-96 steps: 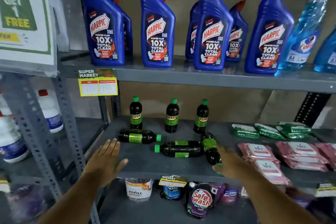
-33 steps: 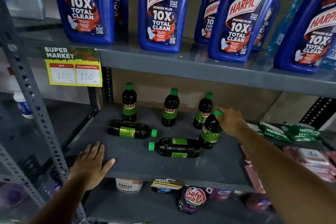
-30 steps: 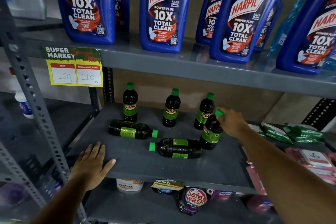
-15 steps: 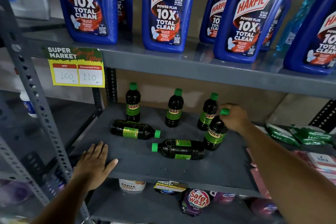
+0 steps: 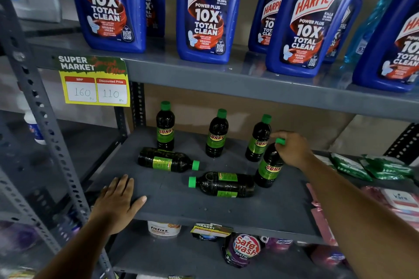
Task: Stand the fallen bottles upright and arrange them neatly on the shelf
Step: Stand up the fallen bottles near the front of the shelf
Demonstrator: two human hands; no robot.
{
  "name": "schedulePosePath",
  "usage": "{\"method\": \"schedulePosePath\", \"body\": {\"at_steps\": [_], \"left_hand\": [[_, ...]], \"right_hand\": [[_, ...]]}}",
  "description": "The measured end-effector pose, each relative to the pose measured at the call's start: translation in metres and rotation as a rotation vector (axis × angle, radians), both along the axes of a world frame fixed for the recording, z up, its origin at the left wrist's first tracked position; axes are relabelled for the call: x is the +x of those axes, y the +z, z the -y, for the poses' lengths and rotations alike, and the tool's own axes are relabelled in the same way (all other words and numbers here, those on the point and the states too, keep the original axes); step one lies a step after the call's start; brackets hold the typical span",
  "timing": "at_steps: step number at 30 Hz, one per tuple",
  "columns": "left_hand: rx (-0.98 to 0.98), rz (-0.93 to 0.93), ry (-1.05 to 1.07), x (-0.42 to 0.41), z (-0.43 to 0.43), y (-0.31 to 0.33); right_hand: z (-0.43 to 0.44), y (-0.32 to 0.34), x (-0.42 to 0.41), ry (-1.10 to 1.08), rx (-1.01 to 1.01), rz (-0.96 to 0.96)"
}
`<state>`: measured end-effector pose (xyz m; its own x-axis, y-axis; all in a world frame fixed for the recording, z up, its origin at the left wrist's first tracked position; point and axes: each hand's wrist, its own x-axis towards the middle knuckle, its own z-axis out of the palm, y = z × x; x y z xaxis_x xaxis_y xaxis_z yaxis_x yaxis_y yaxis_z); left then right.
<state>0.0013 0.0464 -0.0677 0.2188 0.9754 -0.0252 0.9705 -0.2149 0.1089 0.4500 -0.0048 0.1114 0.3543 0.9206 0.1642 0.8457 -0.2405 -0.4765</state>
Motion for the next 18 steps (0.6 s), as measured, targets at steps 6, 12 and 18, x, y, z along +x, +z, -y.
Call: {"method": "schedulePosePath", "body": {"at_steps": [6, 12, 18], "left_hand": [[-0.003, 0.001, -0.002, 0.001, 0.001, 0.002], [-0.006, -0.017, -0.002, 0.001, 0.001, 0.003], [-0.018, -0.01, 0.016, 0.002, 0.002, 0.004]], "right_hand": [[-0.006, -0.009, 0.004, 0.036, -0.005, -0.006], [0.003, -0.021, -0.038, 0.357, 0.187, 0.521], [0.005, -0.08, -0.092, 0.604, -0.444, 0.553]]}}
